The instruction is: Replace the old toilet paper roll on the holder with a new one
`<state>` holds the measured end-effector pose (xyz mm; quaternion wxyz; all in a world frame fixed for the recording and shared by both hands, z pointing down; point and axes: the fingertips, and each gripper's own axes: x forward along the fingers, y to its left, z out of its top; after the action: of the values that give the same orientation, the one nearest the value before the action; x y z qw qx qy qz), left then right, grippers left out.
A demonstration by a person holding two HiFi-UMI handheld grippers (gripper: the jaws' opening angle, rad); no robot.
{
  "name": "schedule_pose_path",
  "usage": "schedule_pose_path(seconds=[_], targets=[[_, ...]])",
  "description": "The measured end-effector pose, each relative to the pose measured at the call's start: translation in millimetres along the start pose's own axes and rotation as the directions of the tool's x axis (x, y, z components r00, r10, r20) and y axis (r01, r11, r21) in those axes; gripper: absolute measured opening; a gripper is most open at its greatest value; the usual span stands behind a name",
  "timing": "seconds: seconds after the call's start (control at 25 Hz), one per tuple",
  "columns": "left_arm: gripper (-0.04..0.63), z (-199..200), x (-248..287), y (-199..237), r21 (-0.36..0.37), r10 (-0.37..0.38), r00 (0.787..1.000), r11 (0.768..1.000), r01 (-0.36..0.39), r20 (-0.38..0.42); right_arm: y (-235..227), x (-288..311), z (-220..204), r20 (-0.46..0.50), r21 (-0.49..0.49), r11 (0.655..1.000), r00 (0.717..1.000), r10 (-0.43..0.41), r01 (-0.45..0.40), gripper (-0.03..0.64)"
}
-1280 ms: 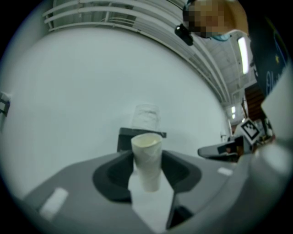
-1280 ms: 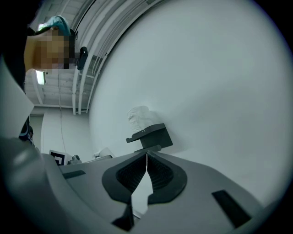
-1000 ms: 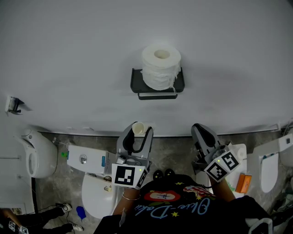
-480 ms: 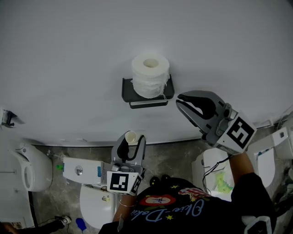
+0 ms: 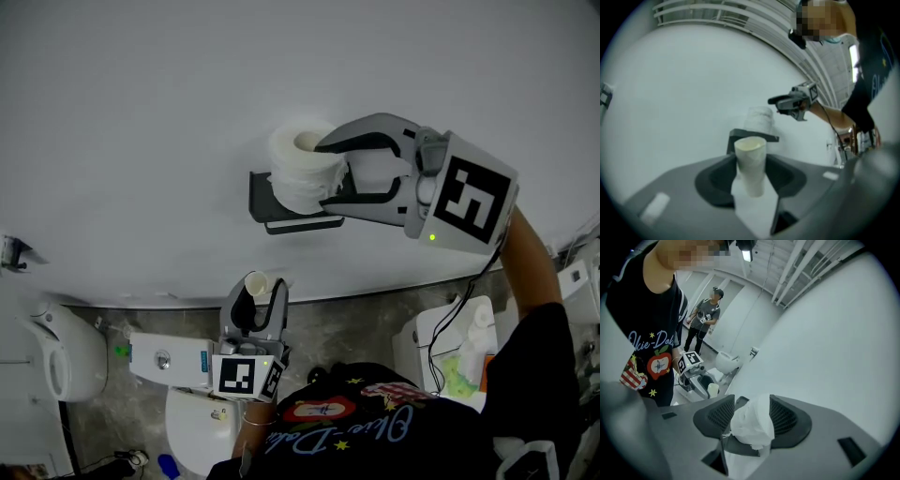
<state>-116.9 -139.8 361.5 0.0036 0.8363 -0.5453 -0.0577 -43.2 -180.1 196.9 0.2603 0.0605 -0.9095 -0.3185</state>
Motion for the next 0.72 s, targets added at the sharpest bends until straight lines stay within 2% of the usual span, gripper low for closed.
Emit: schedule_pose_path(seconds=[0.2, 0.36, 0.56, 0.72], targets=[[0.187, -0.6, 5.6, 10.6, -0.003, 0.019, 1.0, 1.0, -0.019, -0.008, -21.2, 20.3, -27.1, -0.156, -0.014, 0.993, 0.982, 0.11, -0.114, 0.218], [0.187, -1.5, 4.9, 14.8, -0.012, 0.033, 0.999, 0.999, -0.033, -0.007, -14.5, 29.8, -36.5, -0.202, 0.053, 0.97, 0.949, 0.243, -0.237, 0.237], [0.187, -4.7, -4.8, 15.9, -0.024, 0.057, 0.998, 0.998, -0.057, -0.005, -14.6, 36.9, -53.6, -0.337, 0.025, 0.965, 0.907, 0.254, -0.261, 0.241], [0.187, -4.5, -10.4, 18.0, -0.028, 0.075, 0.997, 0.997, -0.075, -0.004, -11.9, 43.4, -58.2, -0.402, 0.011, 0.958, 0.876, 0.266, -0.286, 0.241]])
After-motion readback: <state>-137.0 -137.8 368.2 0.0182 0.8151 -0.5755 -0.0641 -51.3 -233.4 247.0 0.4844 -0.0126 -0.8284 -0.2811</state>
